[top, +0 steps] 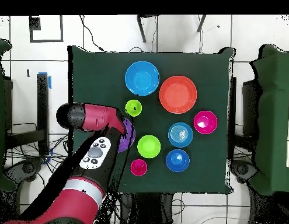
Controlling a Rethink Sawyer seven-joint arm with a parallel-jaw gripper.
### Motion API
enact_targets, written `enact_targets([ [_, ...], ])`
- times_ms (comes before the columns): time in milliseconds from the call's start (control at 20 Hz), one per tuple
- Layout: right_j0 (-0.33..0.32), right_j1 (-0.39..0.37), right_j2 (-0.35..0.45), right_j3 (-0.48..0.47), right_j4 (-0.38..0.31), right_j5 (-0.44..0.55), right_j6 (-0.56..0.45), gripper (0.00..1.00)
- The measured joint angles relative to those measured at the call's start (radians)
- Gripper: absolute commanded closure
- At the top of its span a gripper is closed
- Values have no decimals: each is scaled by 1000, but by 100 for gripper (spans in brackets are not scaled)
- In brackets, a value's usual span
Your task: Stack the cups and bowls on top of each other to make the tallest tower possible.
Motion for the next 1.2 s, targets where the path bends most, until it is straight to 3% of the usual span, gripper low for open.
enact_targets([
  [1200, -28, 3, 46, 16, -23, -131, 0, 0],
])
